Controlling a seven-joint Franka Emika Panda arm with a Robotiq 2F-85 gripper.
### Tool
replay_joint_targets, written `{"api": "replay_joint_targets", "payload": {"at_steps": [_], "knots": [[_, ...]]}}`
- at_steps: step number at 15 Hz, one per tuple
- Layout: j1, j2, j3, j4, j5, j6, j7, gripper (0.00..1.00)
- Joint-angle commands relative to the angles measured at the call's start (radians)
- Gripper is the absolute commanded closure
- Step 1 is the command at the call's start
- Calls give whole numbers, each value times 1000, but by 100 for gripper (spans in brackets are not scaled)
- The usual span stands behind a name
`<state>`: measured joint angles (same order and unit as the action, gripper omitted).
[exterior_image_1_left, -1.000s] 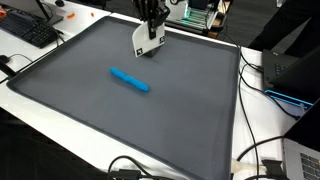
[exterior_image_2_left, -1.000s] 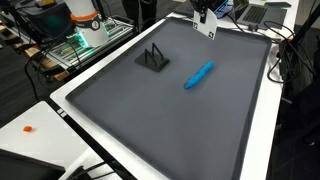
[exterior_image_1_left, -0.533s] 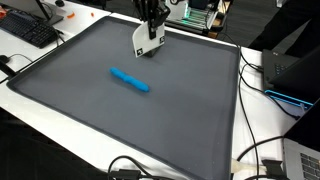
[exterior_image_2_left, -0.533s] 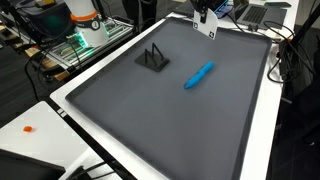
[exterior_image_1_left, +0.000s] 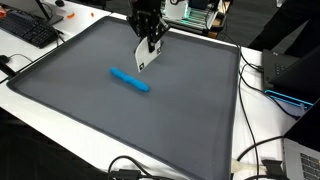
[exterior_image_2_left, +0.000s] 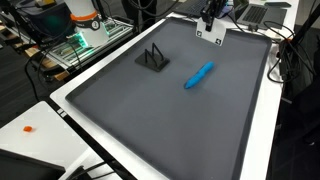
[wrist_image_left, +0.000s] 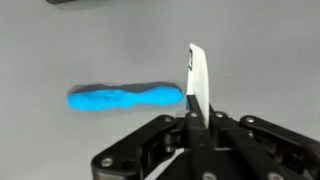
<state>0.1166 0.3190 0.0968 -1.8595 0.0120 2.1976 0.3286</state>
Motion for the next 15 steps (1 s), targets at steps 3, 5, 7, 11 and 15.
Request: {"api": "replay_joint_targets", "payload": {"at_steps": [3,5,7,11,15], "knots": [[18,115,-31,115,-46,-14,-79,99],[19,141,-39,133,-59,-8,-90,99],[19,161,-45,143,-65,2,-96,99],[26,191,-57,157,-78,7,-101,99],[36,213,-66,160,-96,26,-98,99]]}}
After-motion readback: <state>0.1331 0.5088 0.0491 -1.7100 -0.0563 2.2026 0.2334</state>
